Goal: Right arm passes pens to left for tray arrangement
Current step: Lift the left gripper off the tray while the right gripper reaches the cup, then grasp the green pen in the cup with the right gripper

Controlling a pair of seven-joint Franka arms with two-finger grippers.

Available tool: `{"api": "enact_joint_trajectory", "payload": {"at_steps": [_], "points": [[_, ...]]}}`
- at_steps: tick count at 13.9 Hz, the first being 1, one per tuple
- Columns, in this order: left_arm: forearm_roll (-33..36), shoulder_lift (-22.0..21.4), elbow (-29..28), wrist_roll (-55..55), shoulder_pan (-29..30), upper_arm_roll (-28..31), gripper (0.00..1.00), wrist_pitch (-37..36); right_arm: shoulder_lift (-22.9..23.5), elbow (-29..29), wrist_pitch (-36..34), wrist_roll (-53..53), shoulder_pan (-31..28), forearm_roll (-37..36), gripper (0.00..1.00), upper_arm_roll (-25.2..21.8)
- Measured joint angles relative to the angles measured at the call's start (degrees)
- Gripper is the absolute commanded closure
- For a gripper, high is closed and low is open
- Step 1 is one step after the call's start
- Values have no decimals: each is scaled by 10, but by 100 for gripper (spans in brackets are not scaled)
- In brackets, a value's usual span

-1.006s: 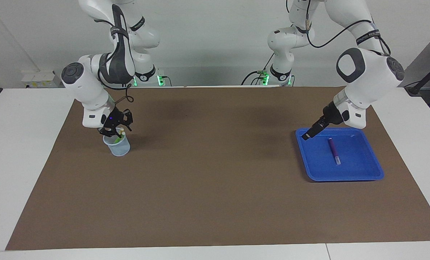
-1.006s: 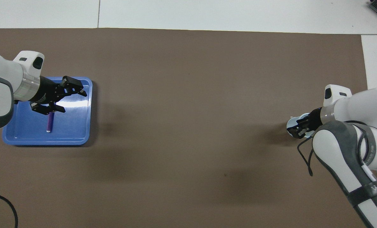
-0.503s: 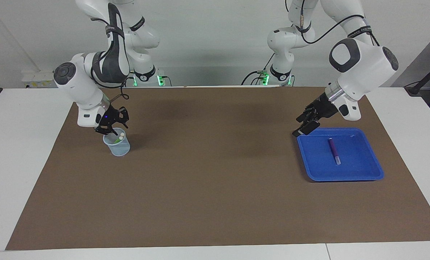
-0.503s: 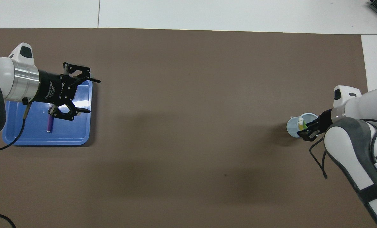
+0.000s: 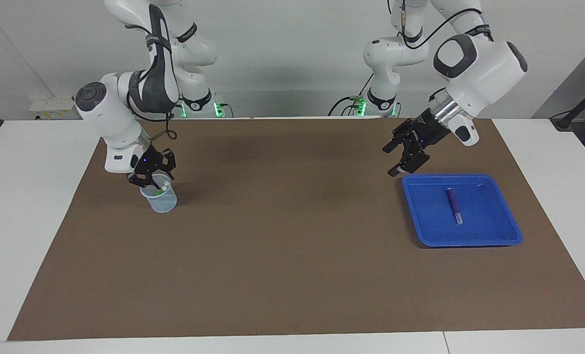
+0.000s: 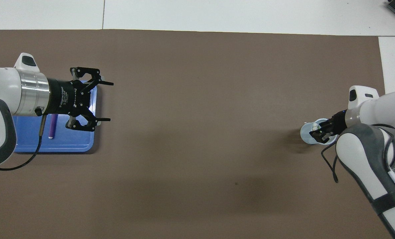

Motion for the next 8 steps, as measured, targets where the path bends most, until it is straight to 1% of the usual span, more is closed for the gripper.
{"api": "enact_joint_trajectory", "payload": {"at_steps": [2,5,6,8], "points": [[-10,-12,-8,-45,0,2,1,5,0,-2,1,2,2,0,50,0],[-12,-15,-11,-87,0,3,1,13,1,-4,12,6,2,0,51,0],[-13,-15,-12,-90,0,3,1,16,2,-5,12,6,2,0,52,0],[-13,-15,-12,-91,0,3,1,16,2,-7,12,6,2,0,60,0]]}}
